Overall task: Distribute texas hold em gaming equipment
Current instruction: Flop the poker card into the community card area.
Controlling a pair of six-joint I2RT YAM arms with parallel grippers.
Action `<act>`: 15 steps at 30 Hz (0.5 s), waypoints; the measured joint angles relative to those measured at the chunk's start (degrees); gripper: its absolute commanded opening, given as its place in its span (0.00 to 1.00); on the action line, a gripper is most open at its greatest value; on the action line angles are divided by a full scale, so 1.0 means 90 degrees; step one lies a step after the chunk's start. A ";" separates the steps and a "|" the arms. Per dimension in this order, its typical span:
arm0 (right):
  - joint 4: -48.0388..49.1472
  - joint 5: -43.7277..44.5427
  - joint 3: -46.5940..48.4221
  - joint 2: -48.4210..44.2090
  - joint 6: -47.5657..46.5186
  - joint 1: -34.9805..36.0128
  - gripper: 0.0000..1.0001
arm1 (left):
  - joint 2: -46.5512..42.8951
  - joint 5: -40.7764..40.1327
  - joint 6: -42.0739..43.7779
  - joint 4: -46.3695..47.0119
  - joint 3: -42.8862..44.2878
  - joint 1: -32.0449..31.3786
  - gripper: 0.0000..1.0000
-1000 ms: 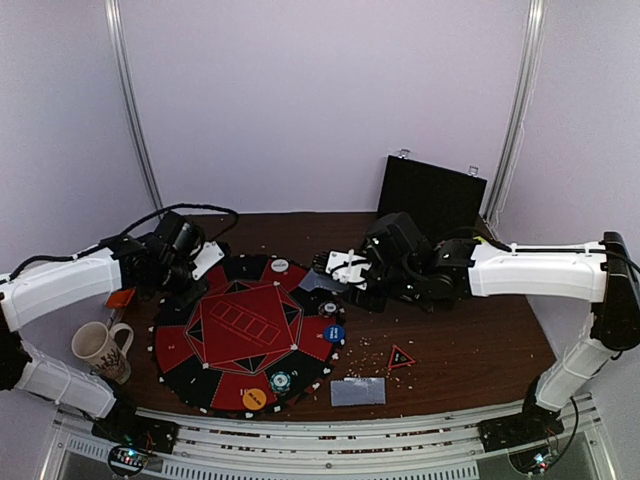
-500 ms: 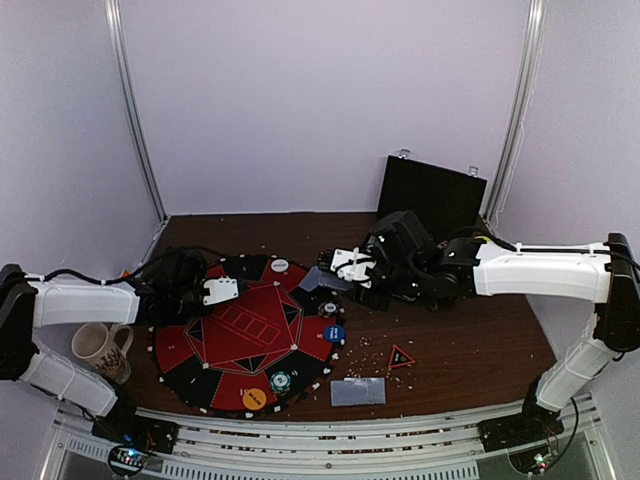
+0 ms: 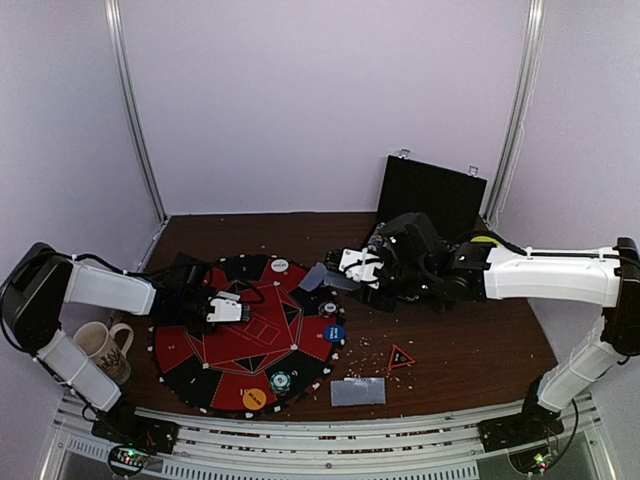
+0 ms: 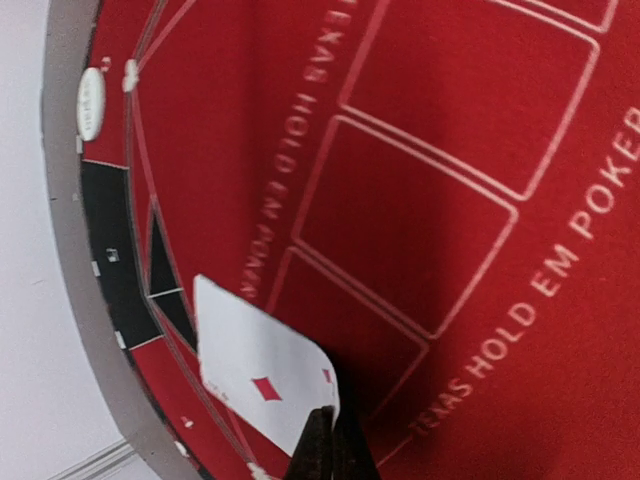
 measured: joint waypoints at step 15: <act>0.0131 -0.0075 -0.0153 -0.0126 0.0000 -0.0170 0.51 | 0.0112 0.0306 0.0051 -0.0602 0.0243 0.0512 0.14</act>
